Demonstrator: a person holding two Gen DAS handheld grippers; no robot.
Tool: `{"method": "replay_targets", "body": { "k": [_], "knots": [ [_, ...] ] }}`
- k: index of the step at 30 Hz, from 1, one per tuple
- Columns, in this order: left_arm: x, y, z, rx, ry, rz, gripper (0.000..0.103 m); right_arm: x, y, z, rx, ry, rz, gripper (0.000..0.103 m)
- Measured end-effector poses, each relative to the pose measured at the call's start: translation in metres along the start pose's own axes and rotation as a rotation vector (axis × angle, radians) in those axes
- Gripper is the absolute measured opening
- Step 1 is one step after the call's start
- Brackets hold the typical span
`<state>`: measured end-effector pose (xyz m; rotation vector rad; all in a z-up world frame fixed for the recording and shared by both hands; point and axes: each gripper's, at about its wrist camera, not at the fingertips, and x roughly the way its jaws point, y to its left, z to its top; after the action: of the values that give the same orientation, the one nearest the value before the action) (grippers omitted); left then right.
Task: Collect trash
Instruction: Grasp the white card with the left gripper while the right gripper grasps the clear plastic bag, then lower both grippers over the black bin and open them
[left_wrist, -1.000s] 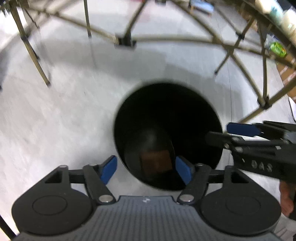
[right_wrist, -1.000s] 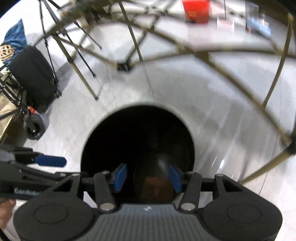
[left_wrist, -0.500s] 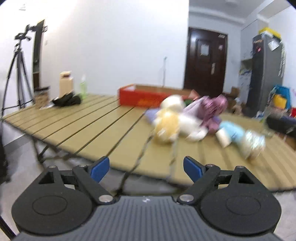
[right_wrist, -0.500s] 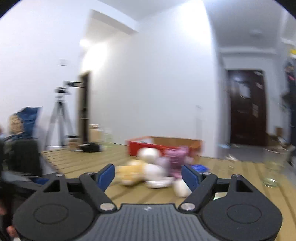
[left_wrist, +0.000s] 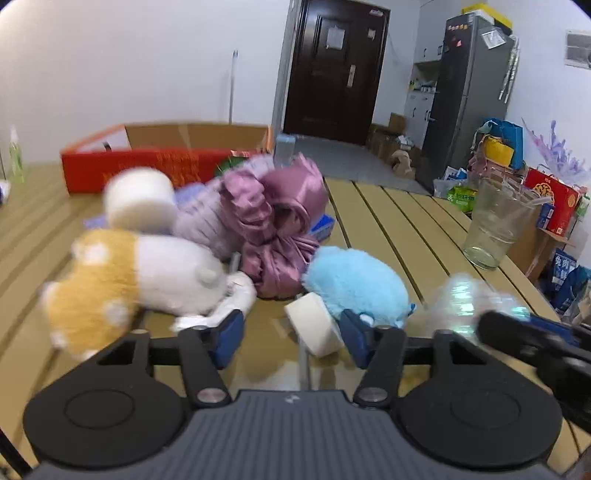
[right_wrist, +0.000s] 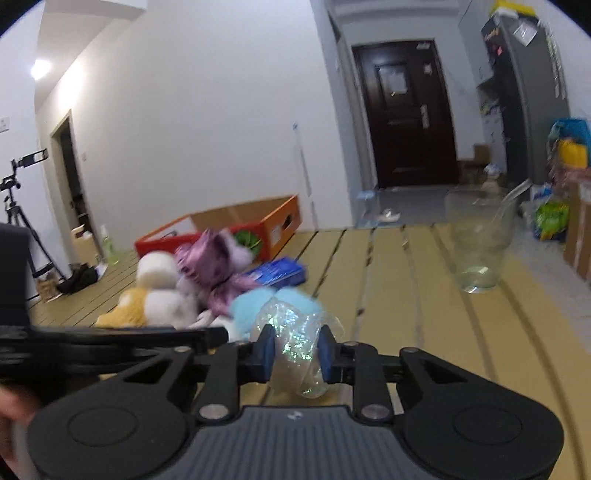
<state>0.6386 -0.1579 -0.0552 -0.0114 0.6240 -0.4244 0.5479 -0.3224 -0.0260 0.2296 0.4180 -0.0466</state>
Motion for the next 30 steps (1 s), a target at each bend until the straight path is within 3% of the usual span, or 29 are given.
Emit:
{"method": "replay_targets", "body": {
  "k": [1, 2, 3, 5, 9, 12, 15, 19, 22, 25, 30],
  "knots": [
    [0.007, -0.001, -0.002, -0.008, 0.009, -0.016, 0.042, 0.002, -0.002, -0.005, 0.016, 0.006, 0.006, 0.023],
    [0.013, 0.000, -0.002, -0.025, 0.021, -0.035, 0.026, 0.001, -0.006, -0.007, 0.031, 0.019, 0.015, 0.023],
    [0.017, 0.002, -0.002, -0.054, 0.027, -0.074, 0.020, 0.003, -0.009, -0.008, 0.044, 0.035, 0.025, 0.023],
    [0.017, 0.003, -0.004, -0.093, 0.017, -0.114, 0.019, 0.002, -0.010, -0.011, 0.054, 0.052, 0.032, 0.023],
    [0.003, -0.001, -0.009, -0.055, 0.019, -0.085, 0.019, -0.001, -0.005, -0.011, 0.043, 0.048, 0.041, 0.022],
    [-0.031, 0.003, -0.013, -0.023, -0.013, -0.057, 0.018, -0.003, 0.005, -0.013, 0.023, 0.046, 0.069, 0.022],
    [-0.086, 0.019, -0.026, -0.011, -0.068, -0.036, 0.019, -0.008, 0.023, -0.019, -0.014, 0.055, 0.141, 0.021],
    [-0.156, 0.052, -0.068, -0.014, -0.086, 0.039, 0.019, -0.016, 0.063, -0.037, -0.072, 0.131, 0.320, 0.021],
    [-0.190, 0.079, -0.110, -0.049, -0.028, 0.128, 0.019, -0.026, 0.100, -0.055, -0.136, 0.185, 0.455, 0.021],
    [-0.197, 0.103, -0.141, -0.094, 0.052, 0.158, 0.019, -0.035, 0.137, -0.077, -0.236, 0.268, 0.556, 0.021],
    [-0.153, 0.136, -0.183, -0.172, 0.304, 0.173, 0.019, -0.023, 0.179, -0.136, -0.459, 0.490, 0.504, 0.021]
  ]
}}
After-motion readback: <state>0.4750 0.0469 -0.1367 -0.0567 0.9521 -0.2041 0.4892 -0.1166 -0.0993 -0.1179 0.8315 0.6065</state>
